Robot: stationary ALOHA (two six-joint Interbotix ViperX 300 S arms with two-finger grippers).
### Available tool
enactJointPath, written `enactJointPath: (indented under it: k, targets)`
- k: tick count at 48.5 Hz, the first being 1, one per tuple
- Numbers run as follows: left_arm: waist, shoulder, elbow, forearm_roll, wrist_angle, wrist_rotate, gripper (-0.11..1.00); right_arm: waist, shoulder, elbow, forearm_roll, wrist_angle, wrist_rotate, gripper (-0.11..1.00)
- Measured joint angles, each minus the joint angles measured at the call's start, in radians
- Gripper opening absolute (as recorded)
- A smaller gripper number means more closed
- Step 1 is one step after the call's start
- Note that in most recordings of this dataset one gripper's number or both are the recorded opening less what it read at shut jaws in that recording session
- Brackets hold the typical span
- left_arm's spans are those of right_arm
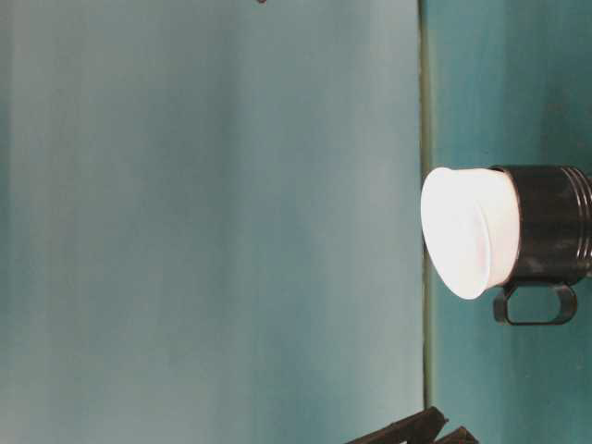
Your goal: Holding the cup holder with the left arm, the right arm places the cup into the cup holder.
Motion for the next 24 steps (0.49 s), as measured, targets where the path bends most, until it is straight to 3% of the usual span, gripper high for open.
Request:
enactJointPath:
  k: [24]
  targets:
    - [0.0, -0.002, 0.0, 0.0, -0.002, 0.0, 0.92, 0.0, -0.005, 0.009, 0.0, 0.0, 0.0, 0.78]
